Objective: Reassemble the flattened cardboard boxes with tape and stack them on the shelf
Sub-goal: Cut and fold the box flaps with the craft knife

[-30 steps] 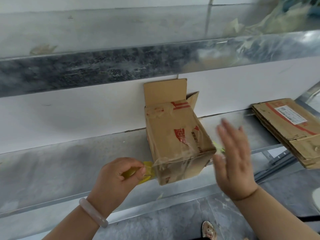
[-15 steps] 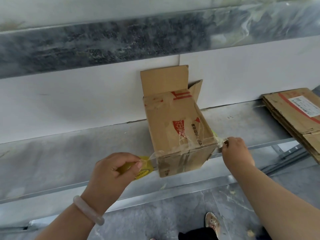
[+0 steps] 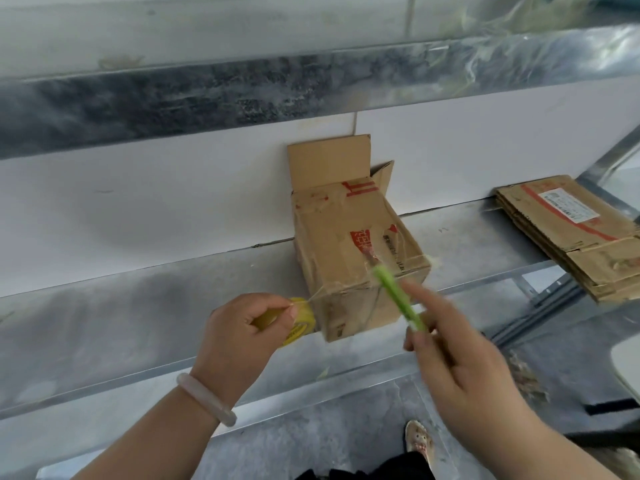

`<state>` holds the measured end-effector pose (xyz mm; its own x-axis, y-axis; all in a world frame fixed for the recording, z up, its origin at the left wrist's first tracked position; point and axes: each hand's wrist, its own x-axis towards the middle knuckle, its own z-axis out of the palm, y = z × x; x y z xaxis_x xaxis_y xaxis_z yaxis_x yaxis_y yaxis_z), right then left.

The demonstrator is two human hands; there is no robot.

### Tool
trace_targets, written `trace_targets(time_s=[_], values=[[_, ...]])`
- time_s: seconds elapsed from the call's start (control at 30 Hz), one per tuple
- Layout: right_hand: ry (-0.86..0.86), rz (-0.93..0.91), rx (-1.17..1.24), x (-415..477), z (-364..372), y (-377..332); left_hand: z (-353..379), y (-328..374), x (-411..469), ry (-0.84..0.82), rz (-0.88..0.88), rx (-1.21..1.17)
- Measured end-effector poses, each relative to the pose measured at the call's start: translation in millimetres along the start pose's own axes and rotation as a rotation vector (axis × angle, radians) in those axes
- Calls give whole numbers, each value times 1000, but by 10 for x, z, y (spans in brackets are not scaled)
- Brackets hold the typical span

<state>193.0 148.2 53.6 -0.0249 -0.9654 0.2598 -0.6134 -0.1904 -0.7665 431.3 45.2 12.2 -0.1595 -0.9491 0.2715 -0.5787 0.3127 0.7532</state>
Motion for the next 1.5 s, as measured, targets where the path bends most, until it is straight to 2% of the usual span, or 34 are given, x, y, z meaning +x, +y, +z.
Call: trace_targets(time_s=[0.13, 0.3, 0.53, 0.6, 0.7, 0.77, 0.83, 0.9, 1.03, 1.13, 1.23, 1.37, 1.43, 1.5], values=[[-157, -117, -184, -48, 310, -114, -8, 15, -3, 12, 12, -4], [-132, -72, -229, -39, 510, -160, -34, 24, 1, 20, 28, -9], [-232, 63, -315, 35, 606, -288, -16, 104, 30, 26, 74, -11], [-192, 67, -411, 43, 608, -308, -7, 109, 48, 30, 45, -19], [-242, 93, -379, 91, 597, -353, -9, 117, 48, 32, 10, -44], [-233, 83, -442, 114, 629, -319, -8, 108, 42, 41, -9, -56], [-292, 154, -475, 157, 637, -334, 4, 70, 59, 60, -77, -100], [-238, 92, -547, 129, 663, -316, 15, 33, 63, 75, -127, -135], [-236, 69, -525, 181, 644, -310, 36, 73, 23, 72, -123, -175], [-308, 140, -521, 200, 632, -270, -21, 61, 110, 114, -98, -154], [-320, 87, -463, 169, 631, -258, -117, -64, 247, 130, -95, -85], [-229, -127, -305, 171, 556, -181, -101, -246, 322, 66, -107, 17], [-51, -163, -183, 122, 445, -66, -59, -350, 359, 50, -111, 95], [216, -136, -20, 91, 296, 128, -23, -464, 412, 83, -110, 166]])
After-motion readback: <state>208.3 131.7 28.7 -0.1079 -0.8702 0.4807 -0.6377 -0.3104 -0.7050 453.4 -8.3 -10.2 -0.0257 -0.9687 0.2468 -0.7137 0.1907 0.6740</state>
